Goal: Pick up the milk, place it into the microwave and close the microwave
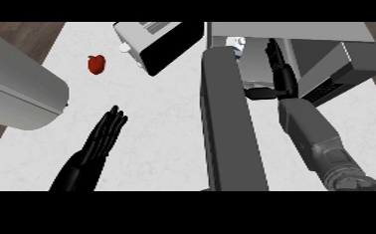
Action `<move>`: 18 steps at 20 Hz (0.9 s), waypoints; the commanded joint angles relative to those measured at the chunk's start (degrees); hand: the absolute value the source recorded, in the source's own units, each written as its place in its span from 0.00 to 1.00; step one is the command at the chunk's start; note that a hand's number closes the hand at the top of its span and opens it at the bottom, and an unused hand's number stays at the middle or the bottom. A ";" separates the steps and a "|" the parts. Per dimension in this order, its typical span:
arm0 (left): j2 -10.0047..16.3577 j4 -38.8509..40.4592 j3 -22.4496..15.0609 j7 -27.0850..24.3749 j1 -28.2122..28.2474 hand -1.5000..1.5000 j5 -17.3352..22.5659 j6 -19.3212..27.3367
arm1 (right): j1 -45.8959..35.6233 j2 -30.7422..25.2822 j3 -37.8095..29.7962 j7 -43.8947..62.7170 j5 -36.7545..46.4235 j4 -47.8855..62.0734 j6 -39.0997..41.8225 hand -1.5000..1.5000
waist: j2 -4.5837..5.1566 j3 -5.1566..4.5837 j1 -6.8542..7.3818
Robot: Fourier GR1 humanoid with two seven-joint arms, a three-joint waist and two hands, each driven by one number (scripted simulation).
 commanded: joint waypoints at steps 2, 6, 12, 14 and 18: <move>-0.01 5.91 -4.11 -1.54 -3.04 1.00 -2.87 -2.11 | 3.84 0.85 -0.68 -3.51 -0.95 -0.87 3.01 0.00 | -0.36 -0.03 -0.83; 2.90 8.04 -2.52 -0.76 -6.66 1.00 -3.32 -4.67 | 7.22 1.05 1.21 -4.69 0.02 -3.32 4.50 0.00 | -1.12 -0.13 -2.22; -1.70 14.36 -8.32 1.15 -10.82 1.00 -7.77 2.01 | 16.77 1.25 3.41 -8.60 -0.21 -9.40 9.16 0.00 | -1.45 -0.17 -3.12; -1.18 16.94 -6.34 -0.70 -12.86 1.00 -10.77 0.53 | 18.39 0.21 4.52 -5.21 -0.55 -14.20 10.63 0.00 | -1.81 -0.25 -3.99; -1.75 21.64 -11.14 2.56 -14.28 1.00 -13.36 -1.32 | 23.18 0.32 5.76 -4.40 -1.05 -19.50 12.18 0.00 | -1.92 -0.27 -4.58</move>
